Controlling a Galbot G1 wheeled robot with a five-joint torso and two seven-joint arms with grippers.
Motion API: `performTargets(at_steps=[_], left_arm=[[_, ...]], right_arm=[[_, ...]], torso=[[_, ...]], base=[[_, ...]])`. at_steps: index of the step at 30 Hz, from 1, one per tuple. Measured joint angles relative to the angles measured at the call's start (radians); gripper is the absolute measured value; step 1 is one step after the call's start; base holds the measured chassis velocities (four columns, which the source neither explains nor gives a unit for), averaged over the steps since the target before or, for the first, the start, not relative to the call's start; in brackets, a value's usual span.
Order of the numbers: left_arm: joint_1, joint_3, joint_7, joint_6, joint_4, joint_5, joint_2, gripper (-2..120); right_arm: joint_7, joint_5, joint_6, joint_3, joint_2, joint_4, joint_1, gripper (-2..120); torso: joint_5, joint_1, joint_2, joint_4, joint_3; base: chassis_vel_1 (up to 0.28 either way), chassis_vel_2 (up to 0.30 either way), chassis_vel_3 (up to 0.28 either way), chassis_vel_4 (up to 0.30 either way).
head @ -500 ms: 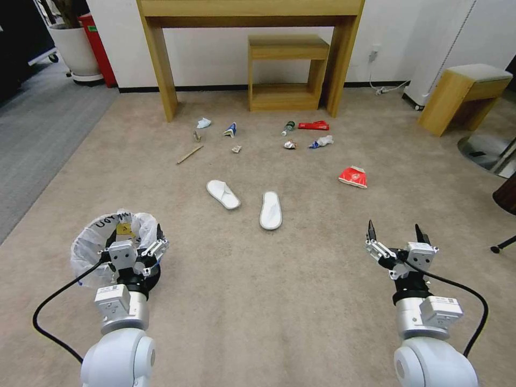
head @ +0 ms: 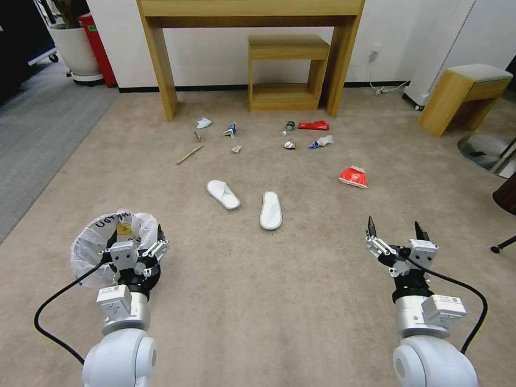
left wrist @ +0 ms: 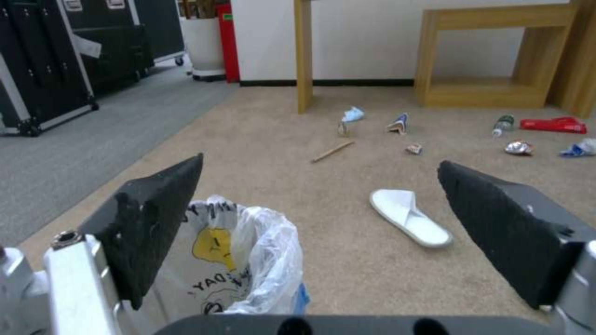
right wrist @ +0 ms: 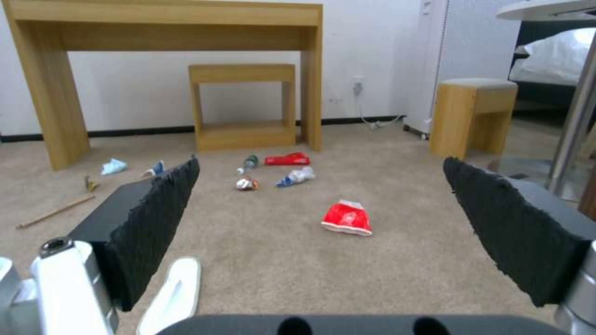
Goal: Pick up the trash bin and place the garbage on the floor into it.
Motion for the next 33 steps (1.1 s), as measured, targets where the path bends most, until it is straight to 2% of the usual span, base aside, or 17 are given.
performTargets(at_steps=[19, 33], left_arm=[[0.015, -0.001, -0.002, -0.005, 0.027, 0.011, -0.002, 100], [0.008, -0.016, -0.008, -0.002, 0.036, -0.007, 0.004, 100]], right_arm=[[0.026, 0.004, 0.006, 0.013, -0.013, 0.004, -0.005, 100], [0.012, -0.009, 0.025, 0.008, -0.011, -0.019, 0.007, 100]], torso=[[0.0002, 0.000, 0.000, -0.0001, 0.000], [0.0000, 0.000, 0.000, 0.0000, 0.000]], base=[[0.011, 0.010, -0.016, -0.014], [0.222, 0.219, -0.213, -0.207]])
